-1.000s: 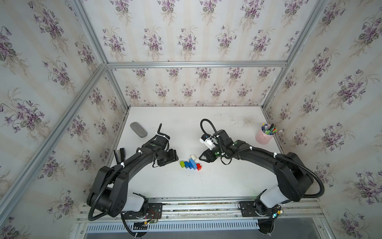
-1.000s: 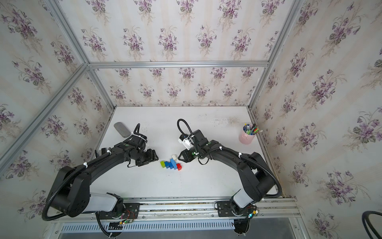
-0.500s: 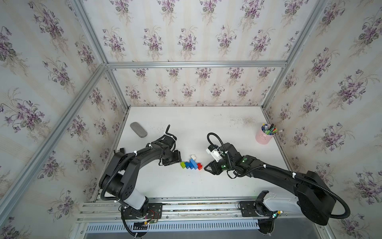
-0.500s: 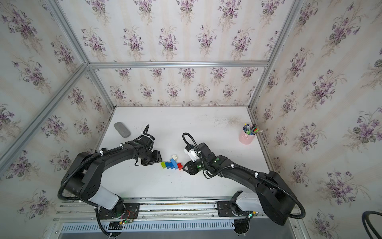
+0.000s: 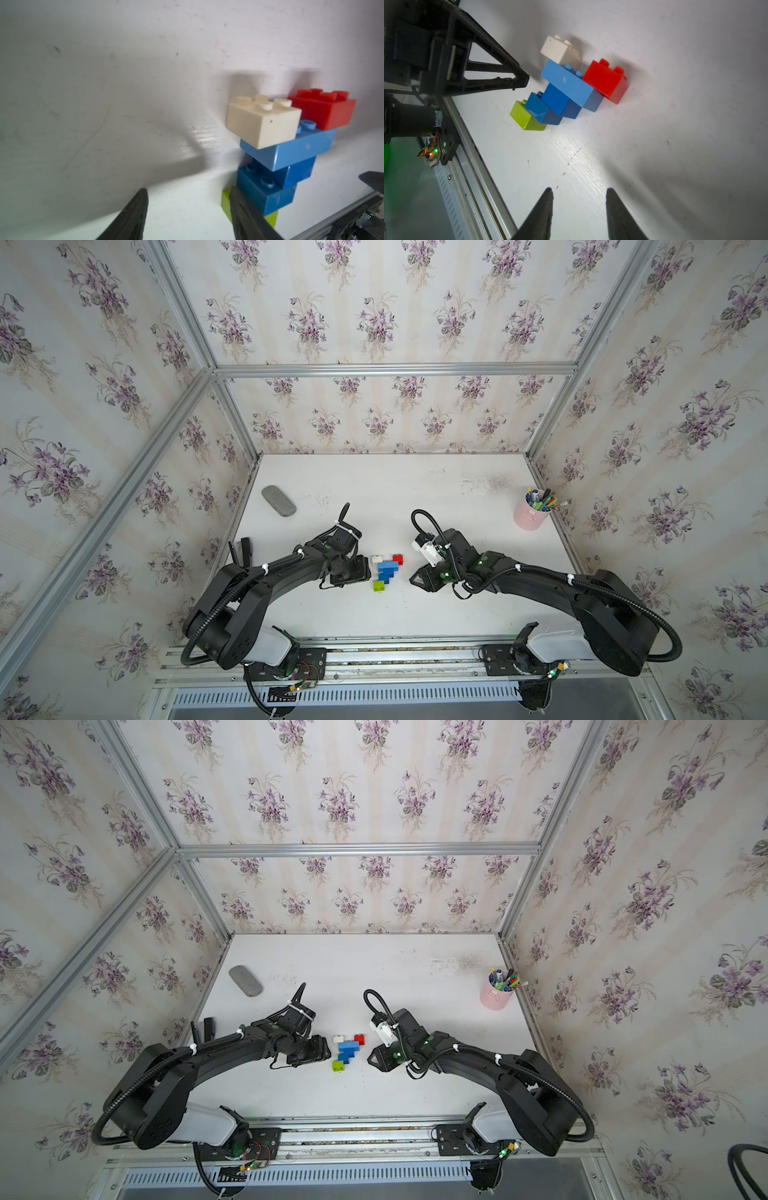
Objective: Assemble the letter y with lego
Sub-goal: Adjust the lego brick at the center of the board.
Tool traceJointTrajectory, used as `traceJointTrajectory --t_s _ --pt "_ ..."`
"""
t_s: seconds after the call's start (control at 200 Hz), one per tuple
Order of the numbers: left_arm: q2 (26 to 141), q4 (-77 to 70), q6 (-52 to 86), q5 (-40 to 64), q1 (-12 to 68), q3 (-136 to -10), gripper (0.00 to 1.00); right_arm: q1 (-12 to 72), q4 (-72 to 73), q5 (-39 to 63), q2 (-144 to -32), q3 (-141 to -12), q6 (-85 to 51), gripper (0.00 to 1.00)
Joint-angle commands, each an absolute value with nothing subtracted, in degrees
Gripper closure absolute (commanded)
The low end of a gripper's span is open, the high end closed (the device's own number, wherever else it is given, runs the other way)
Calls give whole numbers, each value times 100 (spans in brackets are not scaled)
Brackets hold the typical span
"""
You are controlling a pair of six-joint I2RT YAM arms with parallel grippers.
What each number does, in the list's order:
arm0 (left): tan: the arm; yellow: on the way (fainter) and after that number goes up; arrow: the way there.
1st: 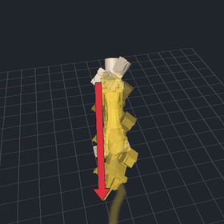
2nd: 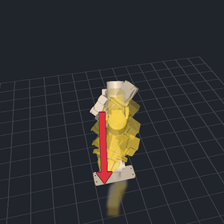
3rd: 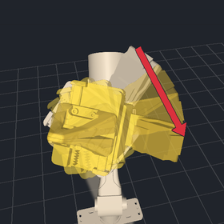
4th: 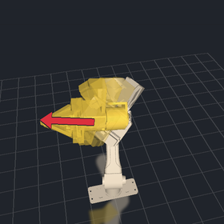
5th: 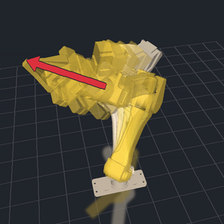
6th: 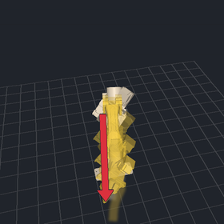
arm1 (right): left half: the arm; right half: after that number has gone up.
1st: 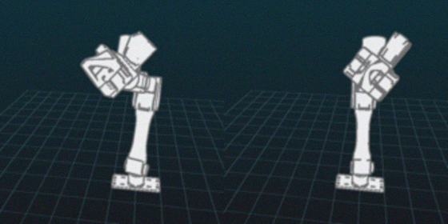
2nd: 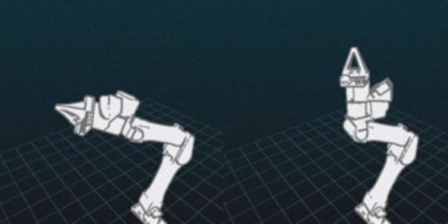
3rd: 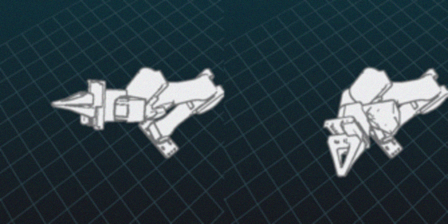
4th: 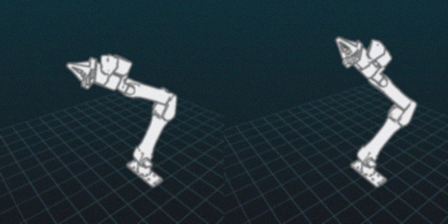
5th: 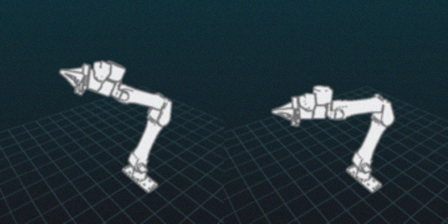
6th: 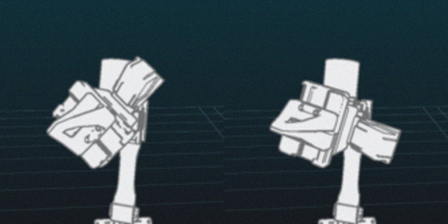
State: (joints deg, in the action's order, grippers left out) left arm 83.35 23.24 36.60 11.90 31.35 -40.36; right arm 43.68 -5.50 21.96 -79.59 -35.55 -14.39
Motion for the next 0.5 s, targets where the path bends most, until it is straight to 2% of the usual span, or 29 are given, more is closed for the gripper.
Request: traceJointTrajectory --t_s 0.0,0.495 --pt "8373 2680 3861 1148 3205 -4034 35 4402 -176 2229 -8083 -3572 -1607 57" --pt "8666 2750 3670 410 3181 -4364 34 4412 -231 2149 -7867 -3577 -1625 58"
